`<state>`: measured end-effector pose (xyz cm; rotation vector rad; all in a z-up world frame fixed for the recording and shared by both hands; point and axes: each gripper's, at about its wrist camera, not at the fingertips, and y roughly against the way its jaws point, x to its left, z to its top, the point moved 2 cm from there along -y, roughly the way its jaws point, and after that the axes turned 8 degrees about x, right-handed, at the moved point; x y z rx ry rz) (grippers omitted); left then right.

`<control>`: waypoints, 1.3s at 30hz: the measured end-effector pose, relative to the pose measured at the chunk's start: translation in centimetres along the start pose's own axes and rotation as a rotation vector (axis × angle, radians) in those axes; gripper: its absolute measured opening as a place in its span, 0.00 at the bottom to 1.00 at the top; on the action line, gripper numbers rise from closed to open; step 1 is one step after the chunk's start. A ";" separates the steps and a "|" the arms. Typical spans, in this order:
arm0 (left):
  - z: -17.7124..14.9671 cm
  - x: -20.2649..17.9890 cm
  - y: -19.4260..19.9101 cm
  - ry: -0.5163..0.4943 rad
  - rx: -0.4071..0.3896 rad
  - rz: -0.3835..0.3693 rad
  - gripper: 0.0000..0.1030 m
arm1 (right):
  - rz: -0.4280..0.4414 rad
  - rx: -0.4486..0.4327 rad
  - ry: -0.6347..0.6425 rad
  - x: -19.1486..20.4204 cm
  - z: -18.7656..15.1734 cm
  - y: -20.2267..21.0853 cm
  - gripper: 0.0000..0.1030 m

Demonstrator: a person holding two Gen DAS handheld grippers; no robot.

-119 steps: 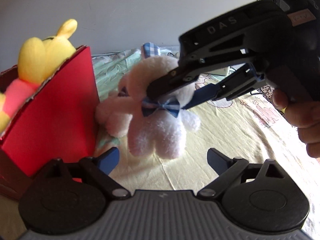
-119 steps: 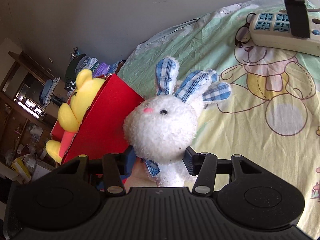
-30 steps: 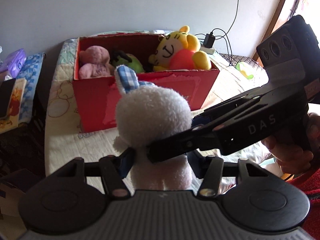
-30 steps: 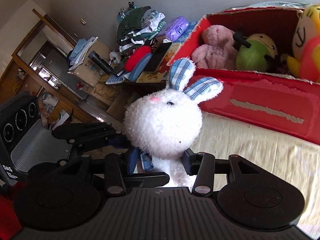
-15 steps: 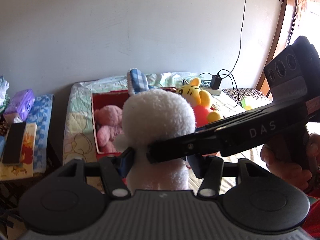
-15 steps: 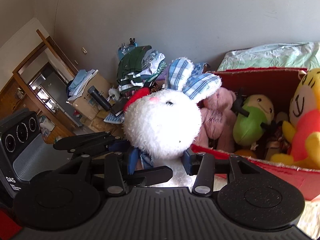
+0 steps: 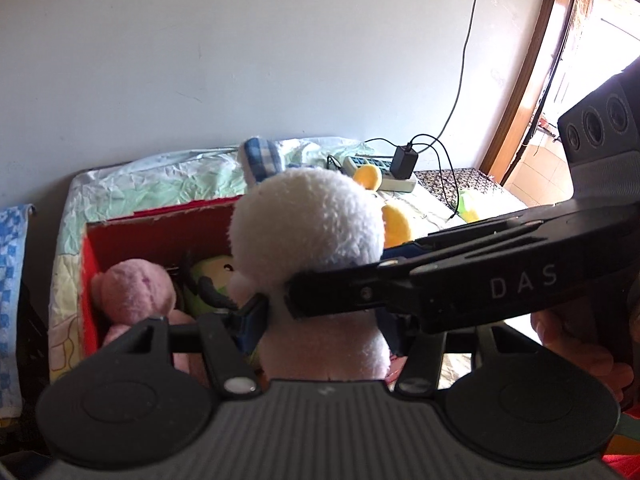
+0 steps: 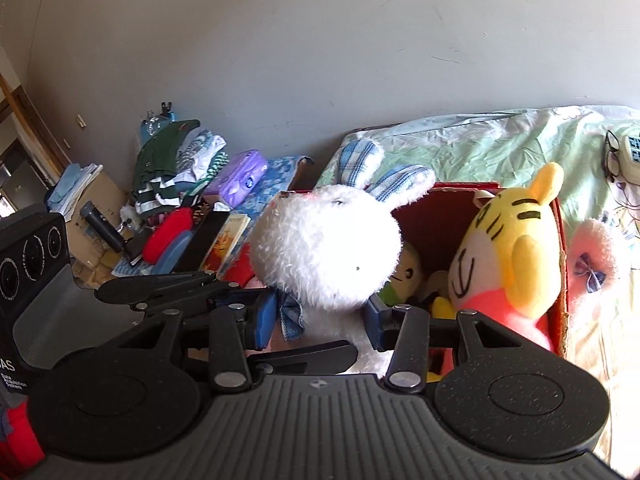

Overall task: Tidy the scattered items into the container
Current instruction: 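Lower the white bunny into the red box beside the tiger plush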

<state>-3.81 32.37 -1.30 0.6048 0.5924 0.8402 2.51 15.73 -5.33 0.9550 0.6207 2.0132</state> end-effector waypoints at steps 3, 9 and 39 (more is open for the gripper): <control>0.5 0.7 -1.4 0.026 0.027 -0.025 0.55 | -0.024 0.022 -0.037 -0.9 0.3 -0.9 0.46; 0.6 1.8 -3.7 0.102 0.087 -0.064 0.55 | -0.097 0.076 -0.039 -1.4 0.7 -2.3 0.46; 0.2 2.6 -8.0 0.187 0.189 -0.091 0.56 | -0.233 0.139 -0.090 -3.0 0.8 -3.0 0.54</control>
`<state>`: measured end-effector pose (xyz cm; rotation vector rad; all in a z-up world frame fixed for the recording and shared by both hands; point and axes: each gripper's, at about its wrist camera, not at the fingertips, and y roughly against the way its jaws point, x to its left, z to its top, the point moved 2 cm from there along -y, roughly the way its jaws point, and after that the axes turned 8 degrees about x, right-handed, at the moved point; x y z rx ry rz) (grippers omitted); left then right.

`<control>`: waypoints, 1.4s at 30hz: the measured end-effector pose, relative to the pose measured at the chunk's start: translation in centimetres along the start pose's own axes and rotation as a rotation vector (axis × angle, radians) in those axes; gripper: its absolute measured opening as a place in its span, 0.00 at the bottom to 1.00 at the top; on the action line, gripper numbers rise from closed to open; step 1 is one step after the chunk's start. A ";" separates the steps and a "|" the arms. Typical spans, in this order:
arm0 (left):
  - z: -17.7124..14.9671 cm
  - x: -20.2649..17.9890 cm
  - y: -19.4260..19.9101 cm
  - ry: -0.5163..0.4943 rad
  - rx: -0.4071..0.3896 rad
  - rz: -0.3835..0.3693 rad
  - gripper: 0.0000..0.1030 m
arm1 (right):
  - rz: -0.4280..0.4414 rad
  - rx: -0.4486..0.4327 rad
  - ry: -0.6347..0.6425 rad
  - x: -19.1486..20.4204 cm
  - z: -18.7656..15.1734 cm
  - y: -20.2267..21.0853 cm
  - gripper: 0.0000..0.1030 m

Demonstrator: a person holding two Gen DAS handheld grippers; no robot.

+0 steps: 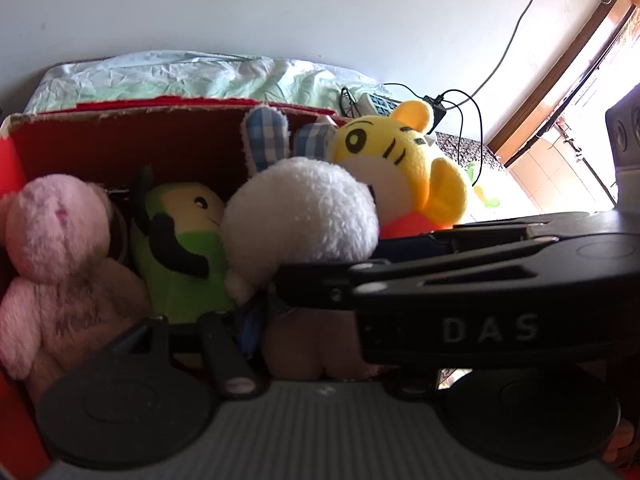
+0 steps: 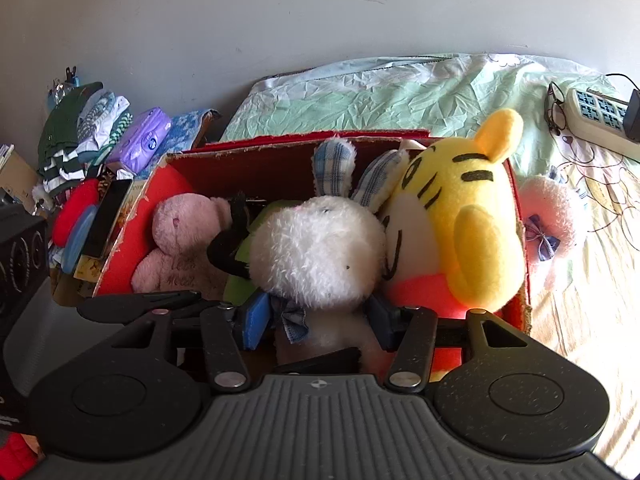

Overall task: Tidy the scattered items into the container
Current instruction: 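Lower the white bunny into the red box beside the tiger plush, then open the right gripper to release the white bunny in the box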

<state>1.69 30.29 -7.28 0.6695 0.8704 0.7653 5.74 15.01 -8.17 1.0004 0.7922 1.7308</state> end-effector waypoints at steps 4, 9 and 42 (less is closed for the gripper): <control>-0.4 0.1 0.4 -0.010 -0.010 0.003 0.56 | 0.024 -0.075 -0.001 -0.1 -0.2 2.1 0.46; -1.1 -0.5 1.9 -0.041 -0.046 0.016 0.56 | 0.107 -0.139 -0.001 0.0 0.0 3.6 0.37; -0.8 -1.0 -1.0 -0.099 -0.042 0.072 0.62 | 0.192 0.012 -0.100 -1.6 0.9 -1.4 0.18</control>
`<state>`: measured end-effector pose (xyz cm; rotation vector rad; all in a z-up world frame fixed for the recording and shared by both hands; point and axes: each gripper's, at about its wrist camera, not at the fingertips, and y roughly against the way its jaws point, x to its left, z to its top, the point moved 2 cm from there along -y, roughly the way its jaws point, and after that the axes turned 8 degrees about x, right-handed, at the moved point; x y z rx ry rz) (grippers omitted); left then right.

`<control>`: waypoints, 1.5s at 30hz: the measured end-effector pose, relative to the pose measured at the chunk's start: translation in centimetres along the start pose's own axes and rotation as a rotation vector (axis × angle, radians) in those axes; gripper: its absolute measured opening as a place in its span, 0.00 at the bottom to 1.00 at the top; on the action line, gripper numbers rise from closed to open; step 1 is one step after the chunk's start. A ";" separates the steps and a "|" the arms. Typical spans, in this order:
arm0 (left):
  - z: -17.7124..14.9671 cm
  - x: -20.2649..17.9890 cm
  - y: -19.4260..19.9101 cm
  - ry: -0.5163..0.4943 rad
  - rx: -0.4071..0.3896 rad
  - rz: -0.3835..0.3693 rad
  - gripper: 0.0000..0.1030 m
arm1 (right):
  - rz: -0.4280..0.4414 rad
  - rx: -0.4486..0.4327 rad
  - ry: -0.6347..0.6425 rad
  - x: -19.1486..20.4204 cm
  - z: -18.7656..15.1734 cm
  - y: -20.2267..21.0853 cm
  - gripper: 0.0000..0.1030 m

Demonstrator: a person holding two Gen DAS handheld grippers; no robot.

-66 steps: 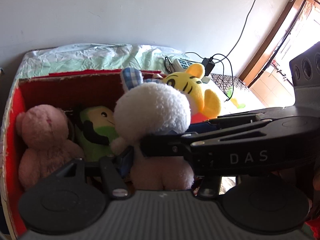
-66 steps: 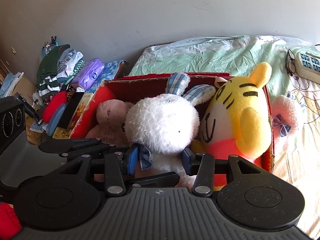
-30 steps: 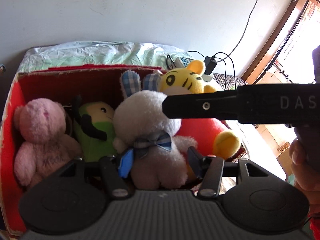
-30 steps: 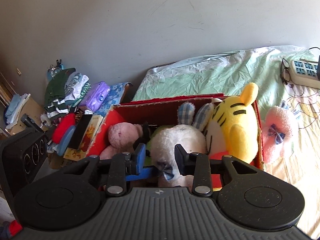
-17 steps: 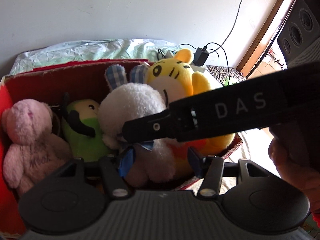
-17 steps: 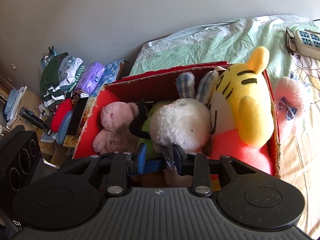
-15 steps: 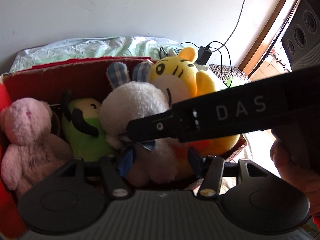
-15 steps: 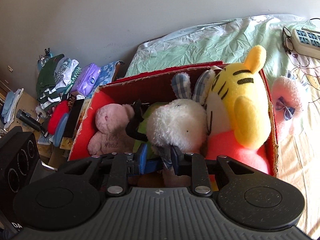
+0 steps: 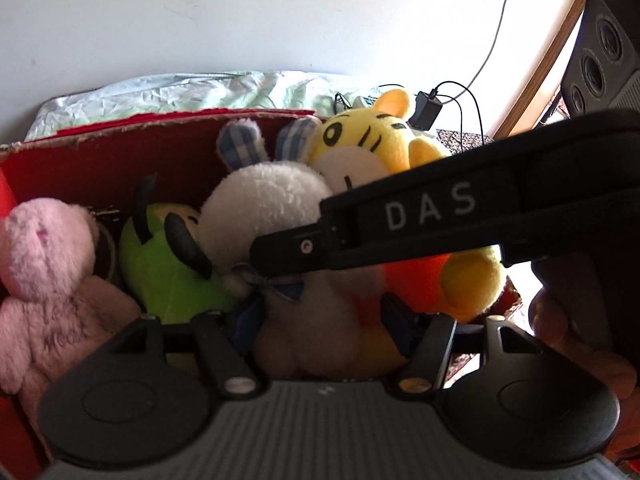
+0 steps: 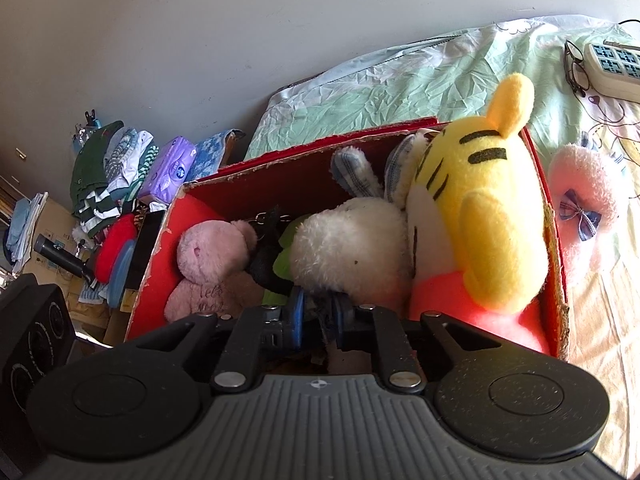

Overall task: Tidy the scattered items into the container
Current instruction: 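Open the right gripper to release the white bunny in the box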

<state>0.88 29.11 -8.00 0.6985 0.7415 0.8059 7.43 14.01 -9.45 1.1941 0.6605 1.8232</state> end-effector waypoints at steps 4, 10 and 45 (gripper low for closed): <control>-0.7 0.4 0.3 0.011 0.002 0.010 0.64 | -0.010 0.000 0.016 0.3 -0.3 0.3 0.19; -1.1 1.9 0.9 0.042 0.003 -0.004 0.64 | -0.035 0.004 -0.021 -0.4 -0.3 0.1 0.07; -1.5 0.2 2.6 0.026 -0.041 0.033 0.63 | -0.082 -0.054 0.015 1.5 -2.6 2.2 0.18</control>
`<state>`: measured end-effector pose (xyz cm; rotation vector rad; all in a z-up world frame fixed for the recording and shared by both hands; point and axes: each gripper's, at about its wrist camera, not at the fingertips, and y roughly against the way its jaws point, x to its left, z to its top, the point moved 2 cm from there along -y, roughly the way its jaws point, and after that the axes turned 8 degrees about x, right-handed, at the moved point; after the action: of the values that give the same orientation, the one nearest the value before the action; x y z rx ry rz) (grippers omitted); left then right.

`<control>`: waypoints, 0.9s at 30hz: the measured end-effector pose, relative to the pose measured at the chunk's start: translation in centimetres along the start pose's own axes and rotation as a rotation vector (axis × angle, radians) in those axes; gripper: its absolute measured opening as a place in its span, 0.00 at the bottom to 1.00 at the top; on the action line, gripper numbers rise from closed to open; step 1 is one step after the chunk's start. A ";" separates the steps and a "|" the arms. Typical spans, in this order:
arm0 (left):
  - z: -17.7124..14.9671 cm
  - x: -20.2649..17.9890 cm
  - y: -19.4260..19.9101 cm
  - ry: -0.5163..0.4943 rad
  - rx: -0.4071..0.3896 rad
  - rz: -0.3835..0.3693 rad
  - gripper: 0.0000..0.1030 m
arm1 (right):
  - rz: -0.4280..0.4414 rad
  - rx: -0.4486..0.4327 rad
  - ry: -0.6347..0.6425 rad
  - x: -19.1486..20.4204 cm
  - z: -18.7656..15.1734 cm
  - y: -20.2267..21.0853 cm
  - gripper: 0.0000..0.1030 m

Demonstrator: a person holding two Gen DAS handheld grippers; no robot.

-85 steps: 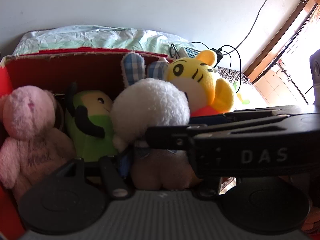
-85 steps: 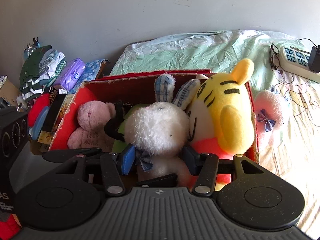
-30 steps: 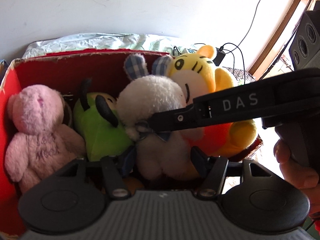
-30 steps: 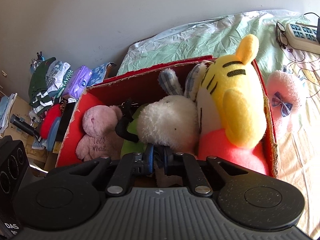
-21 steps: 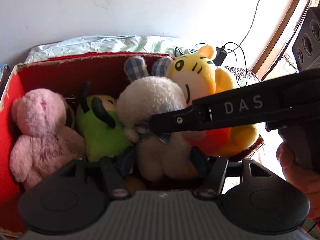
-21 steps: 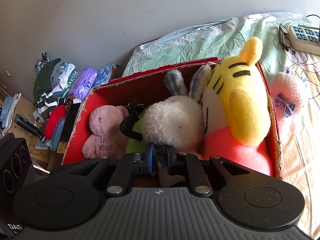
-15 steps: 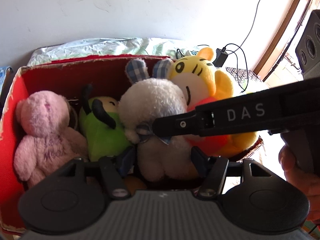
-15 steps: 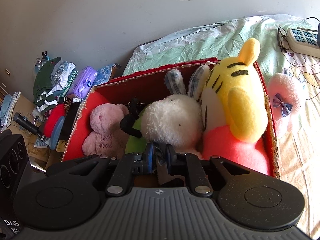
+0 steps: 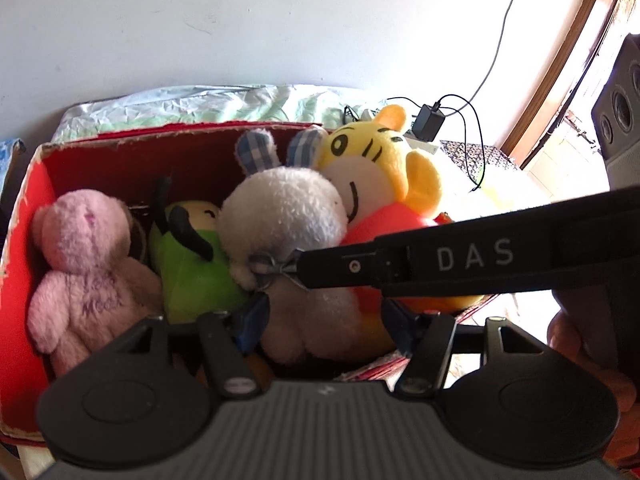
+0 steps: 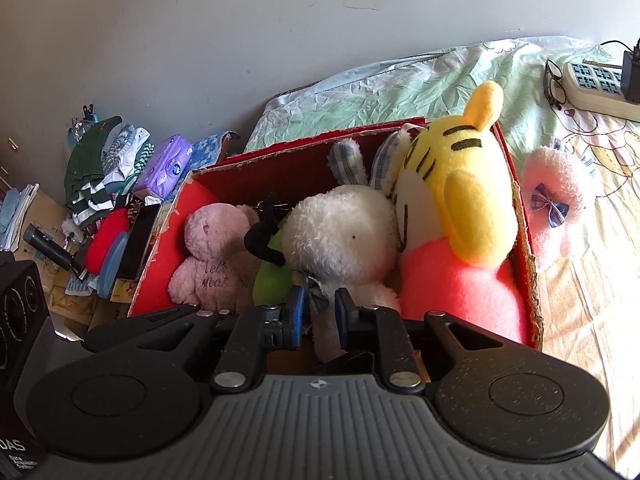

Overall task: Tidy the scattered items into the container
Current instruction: 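Open the right gripper to release the white bunny in the box, then raise the right gripper out of the red box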

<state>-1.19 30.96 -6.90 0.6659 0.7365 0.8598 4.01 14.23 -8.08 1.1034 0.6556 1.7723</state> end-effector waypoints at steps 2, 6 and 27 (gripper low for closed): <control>-0.1 -0.2 0.6 0.000 -0.014 0.003 0.66 | -0.001 -0.008 -0.002 0.1 -0.2 0.4 0.18; -0.6 -0.2 1.6 -0.001 -0.025 0.012 0.68 | -0.004 -0.024 -0.008 0.3 -1.0 1.1 0.21; -5.5 -3.7 7.0 -0.050 -0.131 0.049 0.77 | 0.052 -0.142 0.021 1.0 -6.7 5.2 0.23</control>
<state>-10.09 32.40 -3.61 0.5886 0.6156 0.9249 -4.25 13.02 -6.64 1.0139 0.5088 1.8475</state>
